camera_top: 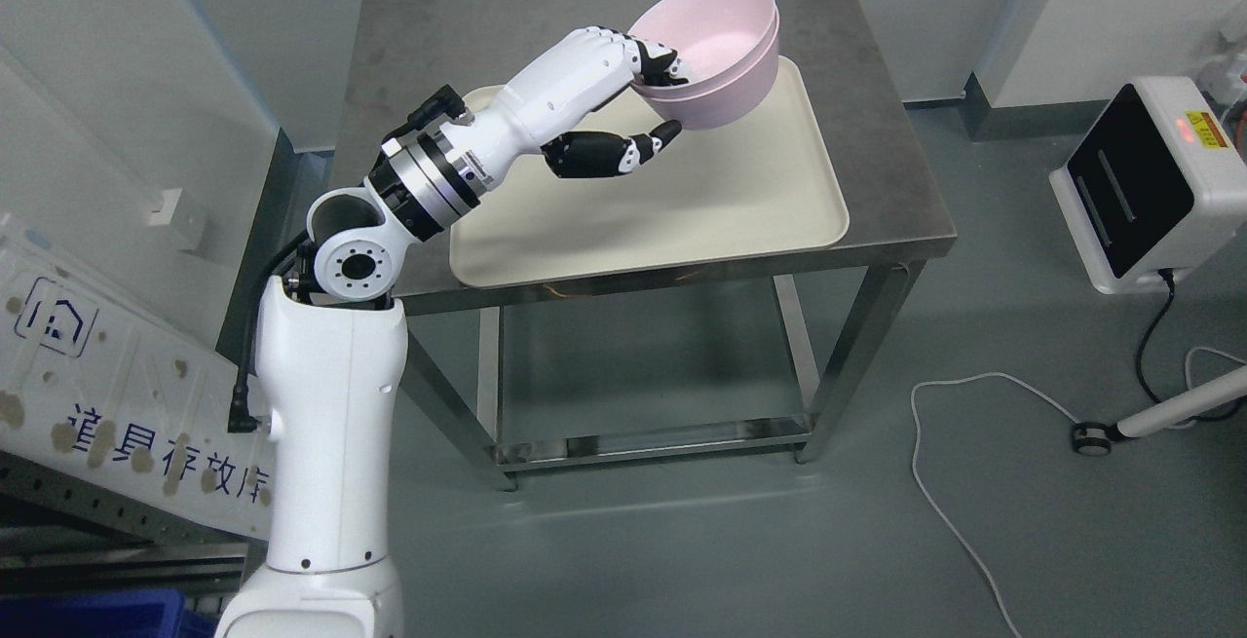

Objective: Stack pink IKEA bowls on left shelf middle
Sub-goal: 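Lift the stacked pink bowls off the tray with the left hand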

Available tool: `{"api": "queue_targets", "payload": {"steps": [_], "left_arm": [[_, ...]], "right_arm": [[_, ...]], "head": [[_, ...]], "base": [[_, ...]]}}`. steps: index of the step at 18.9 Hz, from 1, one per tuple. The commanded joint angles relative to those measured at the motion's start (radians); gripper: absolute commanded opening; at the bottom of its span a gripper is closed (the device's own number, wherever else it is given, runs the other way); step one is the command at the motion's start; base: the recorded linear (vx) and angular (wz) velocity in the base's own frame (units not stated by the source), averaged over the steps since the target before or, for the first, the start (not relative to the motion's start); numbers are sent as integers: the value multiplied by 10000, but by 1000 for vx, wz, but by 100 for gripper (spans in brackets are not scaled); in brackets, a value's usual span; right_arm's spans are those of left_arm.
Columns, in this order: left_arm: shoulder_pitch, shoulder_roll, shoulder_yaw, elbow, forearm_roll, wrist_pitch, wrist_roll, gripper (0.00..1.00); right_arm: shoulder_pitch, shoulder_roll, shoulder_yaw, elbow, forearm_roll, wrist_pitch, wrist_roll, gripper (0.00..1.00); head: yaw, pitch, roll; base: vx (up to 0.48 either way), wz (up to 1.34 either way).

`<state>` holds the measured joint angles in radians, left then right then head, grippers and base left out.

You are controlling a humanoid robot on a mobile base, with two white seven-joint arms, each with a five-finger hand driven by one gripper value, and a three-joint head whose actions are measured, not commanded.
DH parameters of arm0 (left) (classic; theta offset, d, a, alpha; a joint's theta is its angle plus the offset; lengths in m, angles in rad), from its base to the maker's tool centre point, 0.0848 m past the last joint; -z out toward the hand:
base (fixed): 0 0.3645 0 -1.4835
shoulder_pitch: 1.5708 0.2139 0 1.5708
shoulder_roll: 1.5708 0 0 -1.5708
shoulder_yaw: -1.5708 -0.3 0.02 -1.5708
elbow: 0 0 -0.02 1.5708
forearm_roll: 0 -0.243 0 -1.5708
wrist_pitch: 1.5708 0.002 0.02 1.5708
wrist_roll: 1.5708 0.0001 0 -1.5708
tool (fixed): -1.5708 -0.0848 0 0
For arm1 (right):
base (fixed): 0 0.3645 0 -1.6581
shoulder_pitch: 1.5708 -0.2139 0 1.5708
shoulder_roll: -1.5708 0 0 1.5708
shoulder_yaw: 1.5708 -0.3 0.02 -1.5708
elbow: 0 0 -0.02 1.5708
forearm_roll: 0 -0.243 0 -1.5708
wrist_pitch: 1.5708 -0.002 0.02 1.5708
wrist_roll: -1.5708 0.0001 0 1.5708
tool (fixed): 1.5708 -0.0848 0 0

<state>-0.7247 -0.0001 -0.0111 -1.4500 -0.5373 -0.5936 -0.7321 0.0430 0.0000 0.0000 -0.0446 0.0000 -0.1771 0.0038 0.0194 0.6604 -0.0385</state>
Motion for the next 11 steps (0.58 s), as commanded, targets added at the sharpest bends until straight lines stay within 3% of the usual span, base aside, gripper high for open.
{"api": "queue_targets", "payload": {"steps": [1, 11], "left_arm": [[-254, 175, 679, -180, 34, 245, 19, 3], [-300, 175, 664, -273, 34, 414, 4, 3]], "right_arm": [[0, -175, -107, 1, 77, 7, 8, 100], [0, -175, -107, 1, 77, 7, 8, 100]], "head": [[0, 0, 0], [0, 0, 0]], "base": [[-211, 35], [-174, 33]]}}
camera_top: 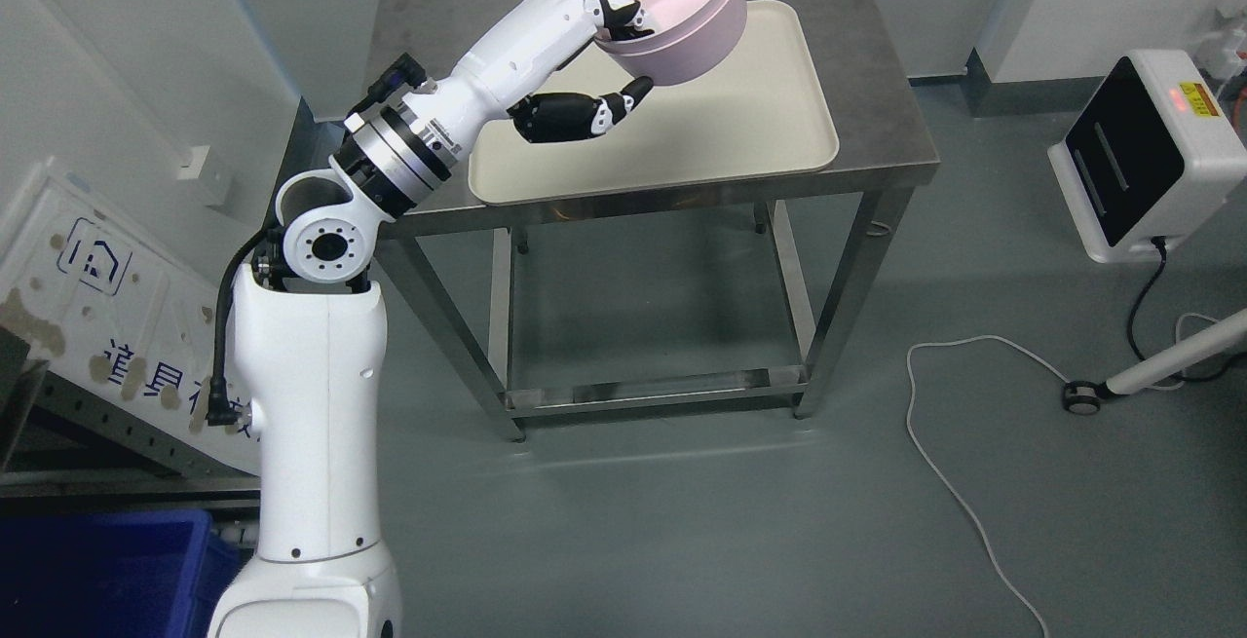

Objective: Stack pink IKEA bowls on left shelf middle
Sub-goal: 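Lift the stacked pink bowls off the tray with the left hand, then carry the bowls with the left hand while turning toward the blue bins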

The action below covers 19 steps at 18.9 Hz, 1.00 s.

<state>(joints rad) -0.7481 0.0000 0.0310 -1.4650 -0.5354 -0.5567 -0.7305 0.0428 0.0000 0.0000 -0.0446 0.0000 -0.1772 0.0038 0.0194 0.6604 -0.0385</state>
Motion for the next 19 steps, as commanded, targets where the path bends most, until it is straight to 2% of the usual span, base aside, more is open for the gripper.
{"api": "queue_targets", "payload": {"steps": [1, 11, 19], "left_arm": [[-67, 175, 242, -122, 15, 45, 3, 3], [-67, 175, 242, -122, 0, 76, -12, 3], [-67, 175, 242, -122, 15, 76, -12, 3]], "right_arm": [[1, -175, -107, 1, 77, 8, 8, 100], [1, -175, -107, 1, 77, 8, 8, 100], [1, -175, -107, 1, 77, 8, 8, 100]], "head": [[0, 0, 0], [0, 0, 0], [0, 0, 0]], "base": [[-126, -110], [-192, -136], [-228, 152]]}}
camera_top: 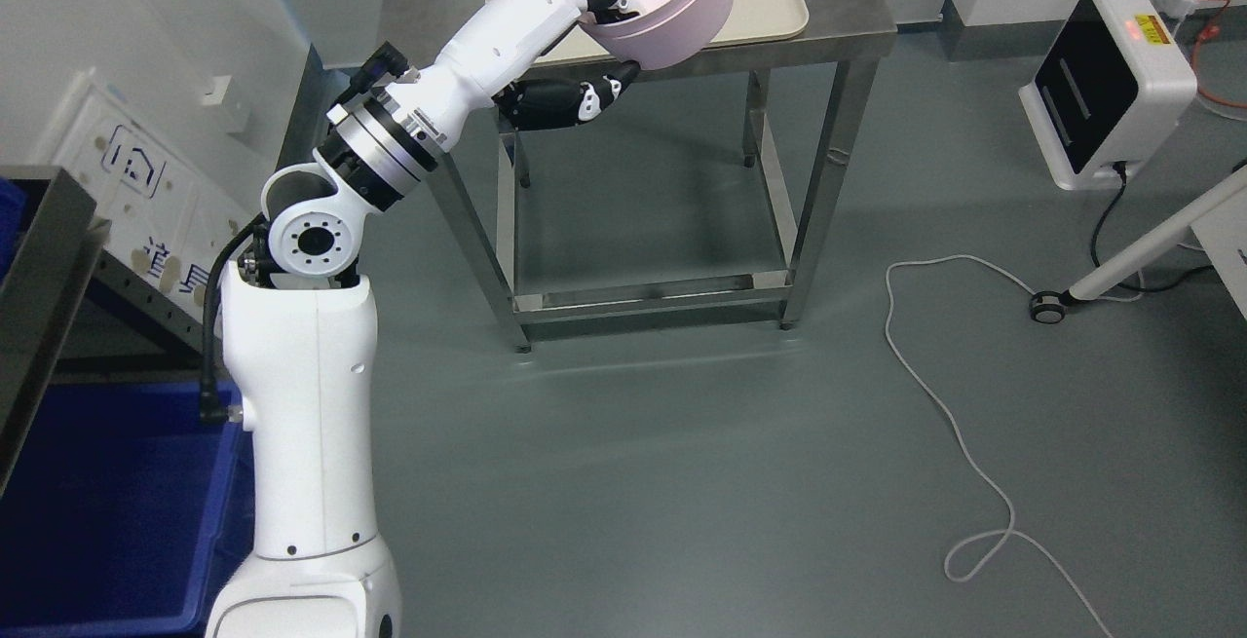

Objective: Stack pink IKEA bowls on left shelf middle
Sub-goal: 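Carry the bowls with the left hand while turning toward the blue bins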

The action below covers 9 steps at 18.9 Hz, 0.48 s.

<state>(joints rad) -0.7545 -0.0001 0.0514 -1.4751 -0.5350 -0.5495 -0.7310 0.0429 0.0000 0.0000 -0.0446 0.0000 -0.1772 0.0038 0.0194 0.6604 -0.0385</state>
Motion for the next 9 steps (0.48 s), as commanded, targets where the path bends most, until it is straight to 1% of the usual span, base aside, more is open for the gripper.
{"api": "queue_targets", "payload": {"steps": [1, 5, 9], "left_arm": [[-2, 175, 39, -21, -3, 4, 8, 3], [-33, 175, 54, -36, 12, 34, 9, 3], [-400, 175, 237, -250, 12, 187, 9, 4]], "right_arm": [[1, -175, -107, 1, 77, 8, 8, 100], [1, -175, -107, 1, 77, 8, 8, 100], [1, -175, -107, 1, 77, 8, 8, 100]], "head": [[0, 0, 0], [0, 0, 0], [0, 0, 0]], "base": [[-254, 248], [-256, 205], [-300, 95]]}}
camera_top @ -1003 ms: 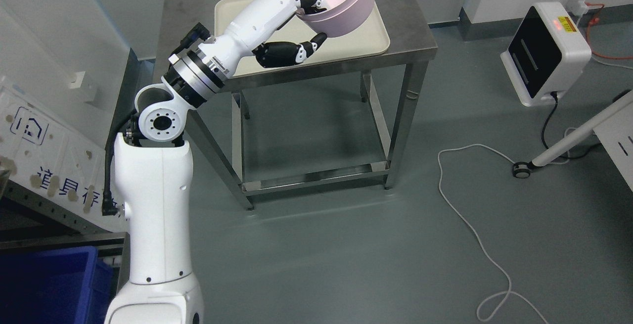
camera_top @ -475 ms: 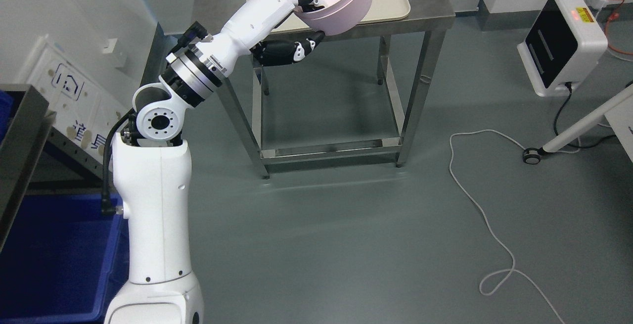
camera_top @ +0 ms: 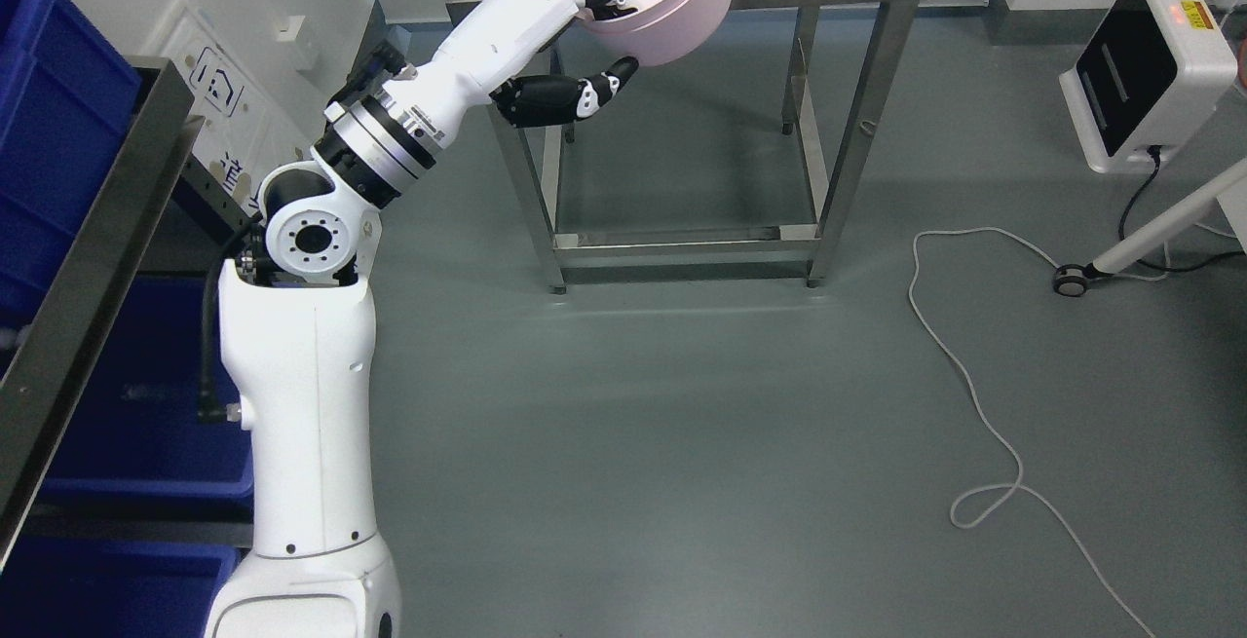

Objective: Stack pink IKEA bowls on left shelf middle
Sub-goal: 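Carry the bowls with the left hand while turning toward the blue bins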

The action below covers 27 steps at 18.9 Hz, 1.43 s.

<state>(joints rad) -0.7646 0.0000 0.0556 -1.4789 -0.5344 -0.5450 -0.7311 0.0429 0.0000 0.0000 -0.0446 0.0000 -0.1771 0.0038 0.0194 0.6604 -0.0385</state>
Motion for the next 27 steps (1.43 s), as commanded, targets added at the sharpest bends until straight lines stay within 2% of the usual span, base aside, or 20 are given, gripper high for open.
{"api": "queue_targets", "payload": {"steps": [1, 15, 25, 27], "left_arm": [[-330, 175, 196, -275, 6, 203, 10, 4], [-1695, 175, 12, -352, 190, 464, 40, 4], [-1788, 175, 655, -321, -330, 1062, 25, 4], [-1788, 520, 671, -321, -530, 1139, 25, 4]], "right_arm": [[0, -175, -107, -14, 77, 7, 8, 100], [0, -175, -107, 1, 77, 7, 8, 100], [0, -175, -107, 1, 77, 7, 8, 100], [0, -175, -107, 1, 77, 7, 8, 100]], "head": [[0, 0, 0], [0, 0, 0], [0, 0, 0], [0, 0, 0]], "base": [[-334, 56], [-337, 125], [-284, 558], [-233, 754]]}}
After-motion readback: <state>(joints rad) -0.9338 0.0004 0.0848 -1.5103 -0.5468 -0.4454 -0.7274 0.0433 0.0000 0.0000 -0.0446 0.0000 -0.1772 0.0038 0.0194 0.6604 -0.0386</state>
